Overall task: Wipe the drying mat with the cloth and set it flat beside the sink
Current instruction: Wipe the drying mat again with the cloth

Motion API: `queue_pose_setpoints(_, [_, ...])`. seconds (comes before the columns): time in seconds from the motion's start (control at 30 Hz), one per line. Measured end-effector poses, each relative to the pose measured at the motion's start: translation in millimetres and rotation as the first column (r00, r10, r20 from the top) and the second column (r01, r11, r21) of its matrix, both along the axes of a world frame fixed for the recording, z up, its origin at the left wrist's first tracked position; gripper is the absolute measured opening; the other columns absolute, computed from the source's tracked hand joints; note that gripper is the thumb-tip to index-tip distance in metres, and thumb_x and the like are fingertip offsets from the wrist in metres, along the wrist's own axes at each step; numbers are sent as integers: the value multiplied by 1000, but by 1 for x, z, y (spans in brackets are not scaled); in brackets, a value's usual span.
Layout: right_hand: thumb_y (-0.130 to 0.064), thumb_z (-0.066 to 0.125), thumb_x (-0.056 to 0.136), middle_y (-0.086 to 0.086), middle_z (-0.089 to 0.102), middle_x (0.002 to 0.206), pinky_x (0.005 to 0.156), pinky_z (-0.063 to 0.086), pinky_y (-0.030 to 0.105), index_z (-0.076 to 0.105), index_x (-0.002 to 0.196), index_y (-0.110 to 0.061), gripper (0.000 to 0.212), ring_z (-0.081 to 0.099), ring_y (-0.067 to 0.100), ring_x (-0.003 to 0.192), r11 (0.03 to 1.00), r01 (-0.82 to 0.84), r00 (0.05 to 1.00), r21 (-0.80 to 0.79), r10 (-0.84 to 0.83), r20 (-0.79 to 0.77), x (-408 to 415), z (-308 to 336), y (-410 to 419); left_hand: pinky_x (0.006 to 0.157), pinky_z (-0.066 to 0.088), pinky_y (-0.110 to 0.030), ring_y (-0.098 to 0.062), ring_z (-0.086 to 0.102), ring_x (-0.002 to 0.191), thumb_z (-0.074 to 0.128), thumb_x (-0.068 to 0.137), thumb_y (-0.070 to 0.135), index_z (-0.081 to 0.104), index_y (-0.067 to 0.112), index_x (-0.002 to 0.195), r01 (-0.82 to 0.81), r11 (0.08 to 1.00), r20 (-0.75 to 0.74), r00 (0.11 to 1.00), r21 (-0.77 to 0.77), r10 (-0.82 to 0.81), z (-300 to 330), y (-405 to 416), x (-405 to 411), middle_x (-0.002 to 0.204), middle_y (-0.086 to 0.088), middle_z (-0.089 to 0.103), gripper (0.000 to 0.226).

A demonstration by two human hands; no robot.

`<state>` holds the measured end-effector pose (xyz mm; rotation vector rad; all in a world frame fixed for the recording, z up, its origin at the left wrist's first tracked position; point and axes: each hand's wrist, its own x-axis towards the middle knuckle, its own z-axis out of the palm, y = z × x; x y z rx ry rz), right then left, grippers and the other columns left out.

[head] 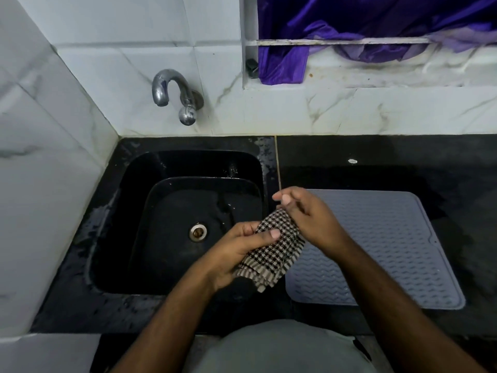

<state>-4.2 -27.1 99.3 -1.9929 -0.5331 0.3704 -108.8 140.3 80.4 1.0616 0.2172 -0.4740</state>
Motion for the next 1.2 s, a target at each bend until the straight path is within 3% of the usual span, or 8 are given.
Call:
queue_pose_setpoints(0.13, [-64, 39, 94, -16, 73, 108, 84, 58, 24, 69, 111, -44, 40, 68, 3, 104, 962, 94, 889, 257, 36, -457, -25, -13, -1, 109, 40, -61, -47, 55, 121, 71, 93, 15, 54, 11, 141, -31, 997, 5, 999, -64, 32, -10, -9, -8, 137, -27, 57, 50])
queue_pose_setpoints(0.33, [-42, 69, 91, -6, 73, 100, 82, 57, 31, 66, 117, -23, 32, 69, 4, 93, 968, -223, 963, -117, 200, -182, -12, -33, -17, 71, 61, -37, -30, 70, 85, 76, 90, 15, 65, 4, 122, -54, 982, -70, 995, 182, 68, -36, -29, -23, 109, -24, 71, 36])
queue_pose_setpoints(0.43, [-30, 71, 91, -2, 74, 103, 86, 53, 30, 69, 116, -17, 28, 68, 12, 94, 926, -234, 972, -296, 226, -64, -15, -64, -16, 37, 40, -20, -17, 56, 44, 69, 95, 30, 71, -2, 96, -97, 874, -134, 974, 476, 181, -63, -53, -30, 69, -15, 70, 32])
queue_pose_setpoints(0.53, [-27, 68, 93, 3, 75, 103, 85, 50, 27, 72, 111, -14, 22, 68, 19, 95, 892, -229, 972, -389, 228, -50, -28, -97, -14, 38, 38, -24, -18, 53, 41, 63, 100, 25, 69, -5, 94, -125, 801, -147, 955, 586, 256, -88, -74, -37, 66, -16, 67, 31])
queue_pose_setpoints(0.63, [-28, 70, 91, 4, 76, 95, 83, 53, 33, 74, 103, -13, 20, 69, 18, 88, 874, -285, 959, -394, 265, -106, -29, -113, -20, 64, 56, -42, -36, 71, 73, 66, 98, 26, 71, 2, 102, -95, 767, -169, 951, 634, 258, -104, -78, -44, 88, -19, 76, 25])
queue_pose_setpoints(0.77, [-32, 72, 90, 6, 69, 98, 80, 49, 31, 71, 106, -12, 26, 64, 20, 91, 879, -314, 948, -360, 311, -68, -20, -116, -23, 65, 47, -11, -7, 68, 81, 68, 87, 58, 68, 22, 100, -29, 502, -90, 973, 864, 210, -105, -83, -55, 86, 8, 74, 38])
queue_pose_setpoints(1.0, [-34, 61, 96, 5, 53, 131, 94, 49, 39, 46, 142, -21, 50, 56, 25, 115, 785, -365, 886, -500, 458, 72, -10, -119, -11, 93, 44, -44, -33, 52, 107, 34, 104, 51, 66, 11, 106, 60, 2, -60, 973, 998, 222, -98, -99, -57, 114, -15, 54, 51])
queue_pose_setpoints(1.2, [-48, 62, 92, 6, 48, 126, 87, 50, 36, 43, 144, -17, 63, 52, 23, 114, 741, -242, 830, -626, 493, 262, -9, -123, -17, 88, 42, -38, -26, 48, 110, 37, 101, 55, 53, 15, 113, 189, -229, -153, 974, 955, 164, -91, -104, -49, 119, -8, 50, 45])
